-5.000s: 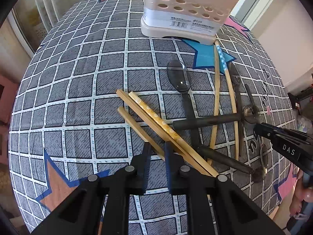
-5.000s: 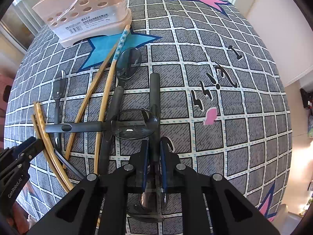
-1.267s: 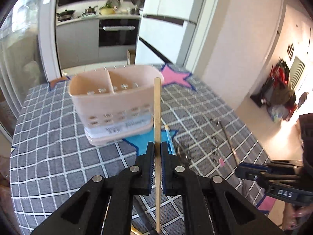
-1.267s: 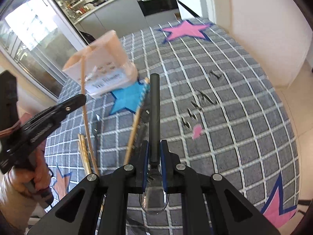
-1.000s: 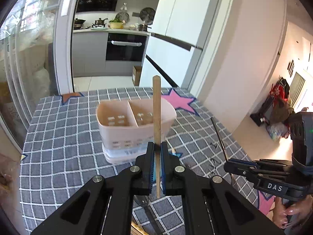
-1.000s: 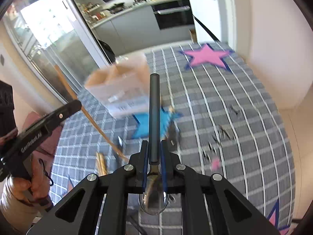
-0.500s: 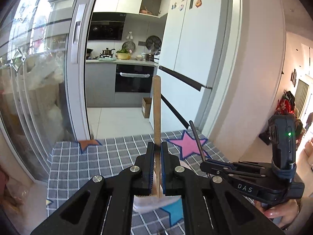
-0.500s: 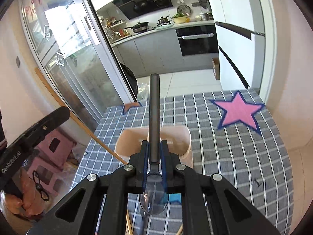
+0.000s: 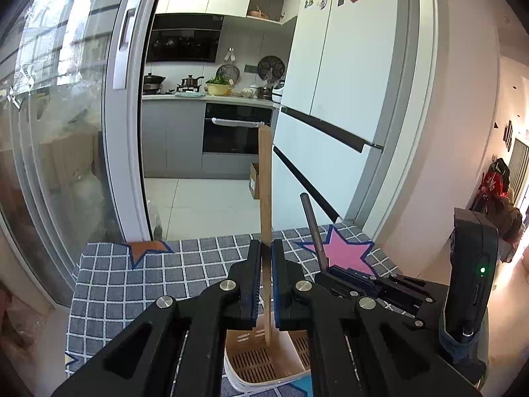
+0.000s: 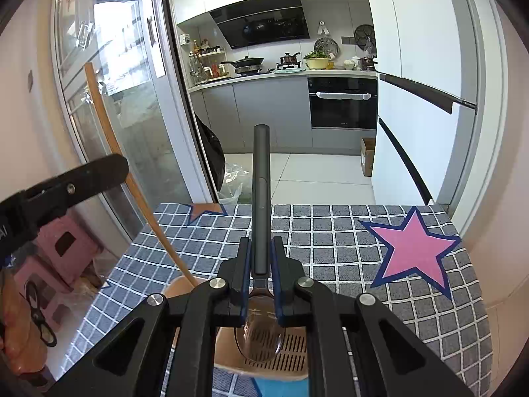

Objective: Organize utensils
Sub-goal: 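Carry the spatula over the pink caddy and lower it inside, then open the left tool to release the spatula and withdraw, then move the left tool back over the utensils toward the black spoon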

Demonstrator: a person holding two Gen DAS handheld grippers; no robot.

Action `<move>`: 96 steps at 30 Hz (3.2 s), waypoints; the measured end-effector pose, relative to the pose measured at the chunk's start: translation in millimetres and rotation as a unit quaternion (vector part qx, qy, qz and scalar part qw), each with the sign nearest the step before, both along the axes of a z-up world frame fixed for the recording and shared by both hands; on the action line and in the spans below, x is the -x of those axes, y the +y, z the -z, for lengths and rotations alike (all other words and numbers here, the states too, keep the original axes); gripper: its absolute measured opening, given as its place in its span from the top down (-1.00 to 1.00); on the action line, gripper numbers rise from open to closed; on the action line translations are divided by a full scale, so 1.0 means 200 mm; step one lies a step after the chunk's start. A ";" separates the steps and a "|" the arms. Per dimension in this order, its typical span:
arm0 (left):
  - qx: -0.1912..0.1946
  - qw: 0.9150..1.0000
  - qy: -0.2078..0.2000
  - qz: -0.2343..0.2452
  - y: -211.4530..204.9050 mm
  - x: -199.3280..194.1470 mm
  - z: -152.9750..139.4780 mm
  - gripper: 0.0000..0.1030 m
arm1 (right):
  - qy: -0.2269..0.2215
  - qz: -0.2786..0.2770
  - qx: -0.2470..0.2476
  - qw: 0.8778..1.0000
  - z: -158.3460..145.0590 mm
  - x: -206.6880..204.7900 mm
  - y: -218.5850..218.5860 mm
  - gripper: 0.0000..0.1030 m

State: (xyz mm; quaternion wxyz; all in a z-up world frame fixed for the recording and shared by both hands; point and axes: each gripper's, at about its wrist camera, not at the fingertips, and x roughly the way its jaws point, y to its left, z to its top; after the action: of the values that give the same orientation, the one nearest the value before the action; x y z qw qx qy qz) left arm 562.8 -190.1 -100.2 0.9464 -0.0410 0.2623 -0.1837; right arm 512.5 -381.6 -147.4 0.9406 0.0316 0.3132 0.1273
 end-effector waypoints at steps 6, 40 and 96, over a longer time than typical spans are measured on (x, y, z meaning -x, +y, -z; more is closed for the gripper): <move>-0.019 0.999 0.024 -0.014 0.02 0.01 0.17 0.27 | -0.005 -0.004 0.032 0.999 0.15 0.02 0.04 0.76; -0.046 0.993 0.066 -0.083 0.16 0.32 0.33 0.26 | 0.028 0.026 -0.029 0.999 0.10 0.32 -0.10 -0.42; -0.073 0.949 0.301 -0.065 0.17 1.15 0.93 -1.00 | 0.269 0.142 -0.029 0.952 0.61 1.27 -0.22 -1.00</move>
State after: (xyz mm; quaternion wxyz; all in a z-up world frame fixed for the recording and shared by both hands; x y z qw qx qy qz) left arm 333.6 -155.4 -286.5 0.8336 -0.0426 0.5448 -0.0813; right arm 258.5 -425.9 -269.1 0.8285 0.1360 0.5431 -0.0119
